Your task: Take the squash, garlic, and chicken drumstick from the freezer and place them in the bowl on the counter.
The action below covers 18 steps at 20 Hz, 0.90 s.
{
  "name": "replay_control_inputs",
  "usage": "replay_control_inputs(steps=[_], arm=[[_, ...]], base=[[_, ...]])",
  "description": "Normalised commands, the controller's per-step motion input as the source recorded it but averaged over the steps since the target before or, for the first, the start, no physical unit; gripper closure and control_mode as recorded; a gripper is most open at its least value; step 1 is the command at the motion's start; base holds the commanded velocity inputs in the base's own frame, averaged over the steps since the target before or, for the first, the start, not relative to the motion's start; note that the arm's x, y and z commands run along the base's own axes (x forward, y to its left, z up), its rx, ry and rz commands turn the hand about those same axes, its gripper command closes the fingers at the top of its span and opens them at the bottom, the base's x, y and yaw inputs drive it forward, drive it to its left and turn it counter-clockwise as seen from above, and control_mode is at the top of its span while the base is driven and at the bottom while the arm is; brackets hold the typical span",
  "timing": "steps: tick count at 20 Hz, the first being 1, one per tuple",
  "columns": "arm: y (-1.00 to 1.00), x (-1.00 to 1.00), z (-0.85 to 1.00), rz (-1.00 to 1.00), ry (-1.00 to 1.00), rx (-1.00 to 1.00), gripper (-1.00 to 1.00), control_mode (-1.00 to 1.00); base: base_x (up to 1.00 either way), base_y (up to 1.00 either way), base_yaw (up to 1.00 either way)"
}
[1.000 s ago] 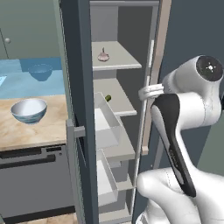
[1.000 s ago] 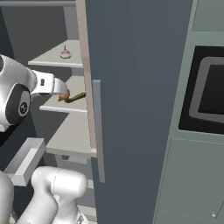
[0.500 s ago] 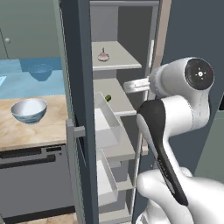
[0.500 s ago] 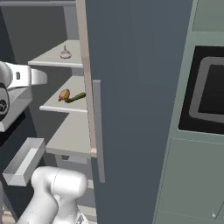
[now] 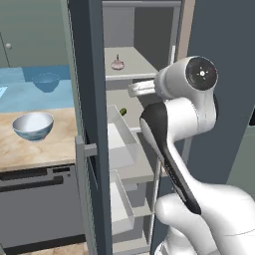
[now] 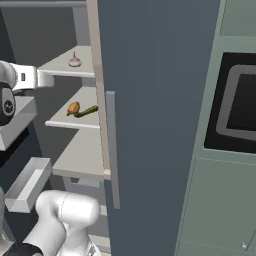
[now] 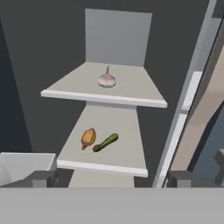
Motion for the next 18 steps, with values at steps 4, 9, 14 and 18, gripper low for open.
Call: replay_control_inputs(steps=[4,9,14,18], arm=[[0.0,0.49,0.15,0.0,0.06,0.0,-1.0,-1.0],[0.0,0.53,0.01,0.0,0.0,0.0,-1.0,-1.0],[0.0,0.62,0.01,0.0,0.07,0.0,-1.0,-1.0],[0.0,0.49,0.0,0.0,0.0,0.0,-1.0,-1.0]], base=[[0.0,0.0,0.0],[0.0,0.0,0.0],[0.0,0.0,0.0],[0.0,0.0,0.0]])
